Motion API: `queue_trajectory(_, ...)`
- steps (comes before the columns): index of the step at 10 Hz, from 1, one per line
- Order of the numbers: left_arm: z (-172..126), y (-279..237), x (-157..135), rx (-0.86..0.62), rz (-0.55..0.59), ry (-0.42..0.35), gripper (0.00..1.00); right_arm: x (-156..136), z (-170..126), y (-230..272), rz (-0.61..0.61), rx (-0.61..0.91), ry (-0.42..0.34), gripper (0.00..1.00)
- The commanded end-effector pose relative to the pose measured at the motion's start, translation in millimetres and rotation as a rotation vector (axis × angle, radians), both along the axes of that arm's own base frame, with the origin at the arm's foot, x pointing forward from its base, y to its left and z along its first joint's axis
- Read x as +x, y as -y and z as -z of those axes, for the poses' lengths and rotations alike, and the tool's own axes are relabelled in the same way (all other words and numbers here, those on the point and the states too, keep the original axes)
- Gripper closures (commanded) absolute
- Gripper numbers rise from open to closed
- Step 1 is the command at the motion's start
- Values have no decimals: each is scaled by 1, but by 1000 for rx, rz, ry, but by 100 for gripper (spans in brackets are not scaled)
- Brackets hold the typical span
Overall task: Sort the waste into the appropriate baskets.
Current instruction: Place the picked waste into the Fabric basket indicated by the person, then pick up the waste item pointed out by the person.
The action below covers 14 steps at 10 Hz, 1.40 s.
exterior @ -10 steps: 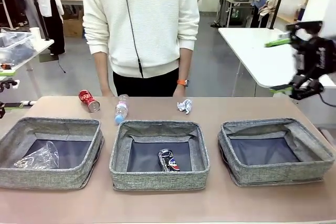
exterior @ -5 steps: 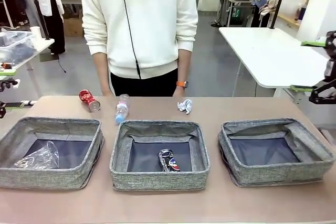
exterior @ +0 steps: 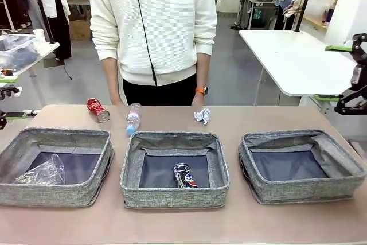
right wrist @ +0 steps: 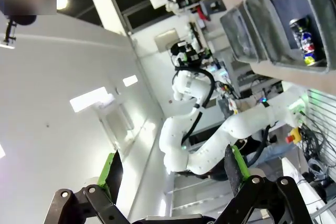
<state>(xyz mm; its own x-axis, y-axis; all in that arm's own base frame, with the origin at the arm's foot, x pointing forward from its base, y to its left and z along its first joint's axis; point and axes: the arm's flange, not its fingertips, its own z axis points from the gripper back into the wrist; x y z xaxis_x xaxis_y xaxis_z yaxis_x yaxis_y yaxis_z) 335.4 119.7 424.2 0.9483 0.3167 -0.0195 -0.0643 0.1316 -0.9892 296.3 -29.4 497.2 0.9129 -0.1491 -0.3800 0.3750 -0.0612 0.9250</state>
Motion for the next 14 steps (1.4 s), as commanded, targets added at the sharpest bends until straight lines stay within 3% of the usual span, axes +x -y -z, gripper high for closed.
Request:
queue_trajectory(1, -1, 1, 0, 5, -2, 12, 0, -3, -2, -1, 3, 12, 18, 0)
queue_trajectory(14, -1, 1, 0, 5, -2, 12, 0, -3, -2, -1, 3, 12, 18, 0)
